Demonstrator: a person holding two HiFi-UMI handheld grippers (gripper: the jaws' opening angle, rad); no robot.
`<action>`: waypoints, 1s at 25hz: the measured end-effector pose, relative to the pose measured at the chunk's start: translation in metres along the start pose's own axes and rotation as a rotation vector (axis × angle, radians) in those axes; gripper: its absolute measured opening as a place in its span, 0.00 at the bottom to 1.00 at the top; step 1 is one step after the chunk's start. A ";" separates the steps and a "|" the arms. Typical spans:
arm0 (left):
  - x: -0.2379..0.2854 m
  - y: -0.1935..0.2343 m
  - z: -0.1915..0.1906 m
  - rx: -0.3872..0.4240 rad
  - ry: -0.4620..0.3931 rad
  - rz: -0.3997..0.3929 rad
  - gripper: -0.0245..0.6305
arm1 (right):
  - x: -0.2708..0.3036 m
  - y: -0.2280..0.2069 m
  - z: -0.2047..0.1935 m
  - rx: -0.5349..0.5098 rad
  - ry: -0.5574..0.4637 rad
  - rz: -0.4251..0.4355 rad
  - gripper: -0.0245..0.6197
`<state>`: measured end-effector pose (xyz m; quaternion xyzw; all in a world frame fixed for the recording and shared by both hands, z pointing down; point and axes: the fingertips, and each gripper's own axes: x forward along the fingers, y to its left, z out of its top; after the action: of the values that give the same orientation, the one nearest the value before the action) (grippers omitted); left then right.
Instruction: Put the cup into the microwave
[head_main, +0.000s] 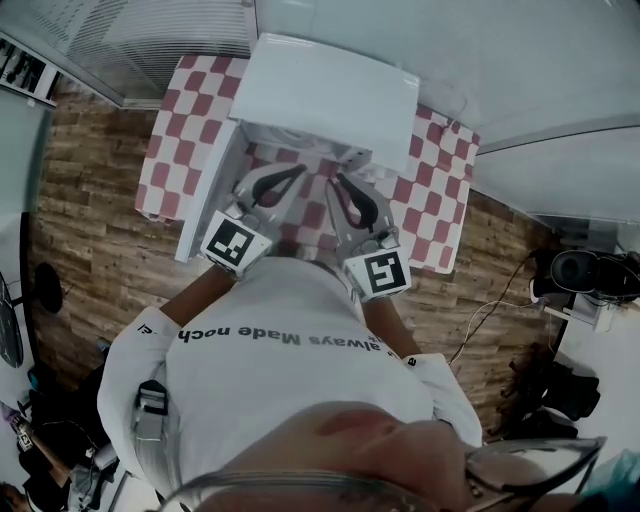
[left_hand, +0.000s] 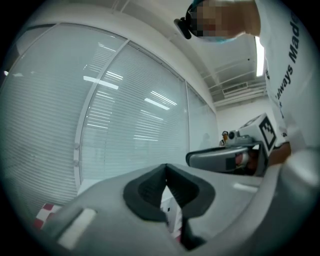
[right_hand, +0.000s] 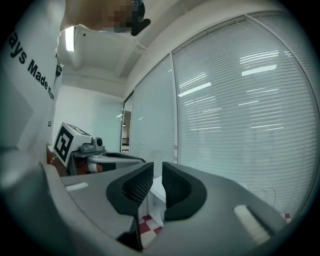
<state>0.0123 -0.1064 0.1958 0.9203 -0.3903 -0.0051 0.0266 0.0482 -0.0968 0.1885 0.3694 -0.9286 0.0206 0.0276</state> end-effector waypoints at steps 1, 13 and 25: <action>-0.001 -0.002 0.000 -0.001 0.005 -0.006 0.04 | -0.002 0.001 0.002 -0.002 0.001 0.001 0.12; -0.009 0.002 -0.004 0.011 0.016 0.000 0.04 | -0.011 -0.006 0.013 -0.023 -0.005 -0.019 0.11; -0.011 0.007 -0.010 -0.007 -0.002 0.007 0.04 | -0.006 -0.001 0.011 -0.031 -0.006 -0.013 0.11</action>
<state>0.0000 -0.1029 0.2065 0.9188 -0.3936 -0.0073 0.0293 0.0533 -0.0941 0.1768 0.3750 -0.9265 0.0050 0.0309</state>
